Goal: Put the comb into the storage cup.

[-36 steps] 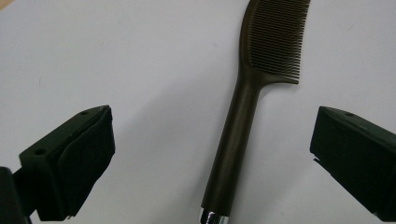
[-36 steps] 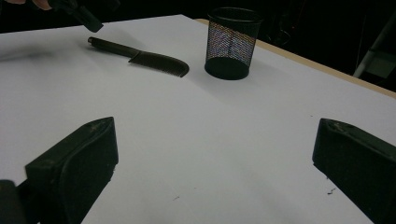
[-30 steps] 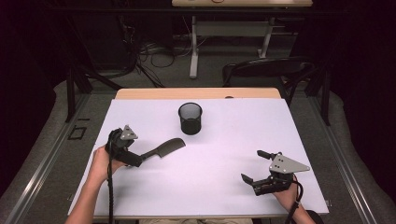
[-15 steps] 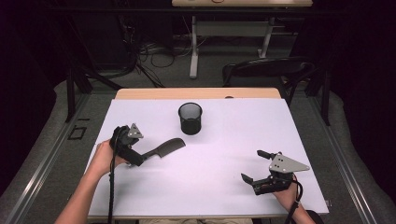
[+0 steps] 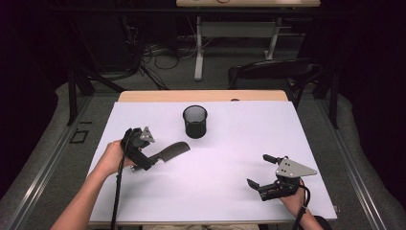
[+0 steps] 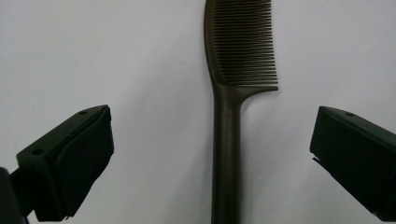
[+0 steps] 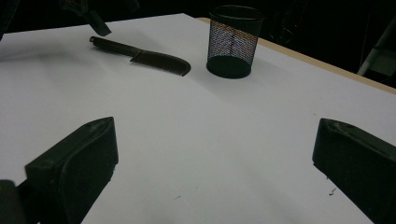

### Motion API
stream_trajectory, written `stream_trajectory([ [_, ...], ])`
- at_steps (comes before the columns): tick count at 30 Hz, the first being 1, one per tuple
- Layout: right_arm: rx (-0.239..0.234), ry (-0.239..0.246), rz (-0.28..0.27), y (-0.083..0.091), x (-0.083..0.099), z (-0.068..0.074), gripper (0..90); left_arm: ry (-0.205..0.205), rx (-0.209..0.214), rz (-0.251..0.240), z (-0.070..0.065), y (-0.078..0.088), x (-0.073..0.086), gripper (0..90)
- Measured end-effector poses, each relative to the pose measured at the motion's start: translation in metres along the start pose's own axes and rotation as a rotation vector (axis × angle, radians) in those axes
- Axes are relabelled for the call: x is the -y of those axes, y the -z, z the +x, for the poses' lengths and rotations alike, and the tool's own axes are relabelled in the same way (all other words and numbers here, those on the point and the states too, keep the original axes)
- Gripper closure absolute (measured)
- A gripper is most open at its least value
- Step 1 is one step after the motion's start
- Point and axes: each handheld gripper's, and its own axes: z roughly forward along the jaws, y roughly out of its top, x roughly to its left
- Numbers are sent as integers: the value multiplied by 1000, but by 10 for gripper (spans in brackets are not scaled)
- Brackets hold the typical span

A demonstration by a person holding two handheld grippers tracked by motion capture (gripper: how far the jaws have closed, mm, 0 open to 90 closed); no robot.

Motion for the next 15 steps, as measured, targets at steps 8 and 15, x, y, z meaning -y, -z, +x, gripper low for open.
stream_trajectory([
  [8,-5,-3,1,0,0,0,0,-37,4,48,-2,-7,-7,0],
  [15,-18,2,2,-1,0,1,0,-46,26,60,-3,-12,-9,61],
])
